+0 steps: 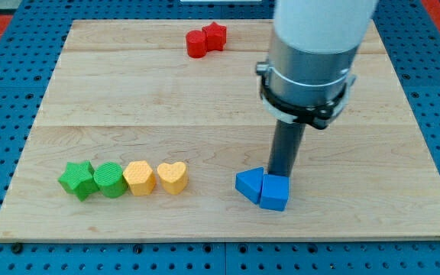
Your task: Push the yellow heart up a bit
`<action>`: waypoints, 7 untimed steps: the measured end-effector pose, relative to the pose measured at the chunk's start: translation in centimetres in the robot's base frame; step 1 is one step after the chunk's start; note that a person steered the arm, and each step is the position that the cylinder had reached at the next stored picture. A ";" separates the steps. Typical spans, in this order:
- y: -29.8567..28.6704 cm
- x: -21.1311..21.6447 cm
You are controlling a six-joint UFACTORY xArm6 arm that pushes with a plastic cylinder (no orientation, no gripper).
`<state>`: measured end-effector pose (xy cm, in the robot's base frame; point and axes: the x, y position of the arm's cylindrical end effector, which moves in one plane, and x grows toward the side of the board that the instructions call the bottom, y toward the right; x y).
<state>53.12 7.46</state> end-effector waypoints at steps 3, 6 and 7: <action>11.3 -1.4; 7.0 -7.0; 3.8 -8.2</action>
<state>44.93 11.28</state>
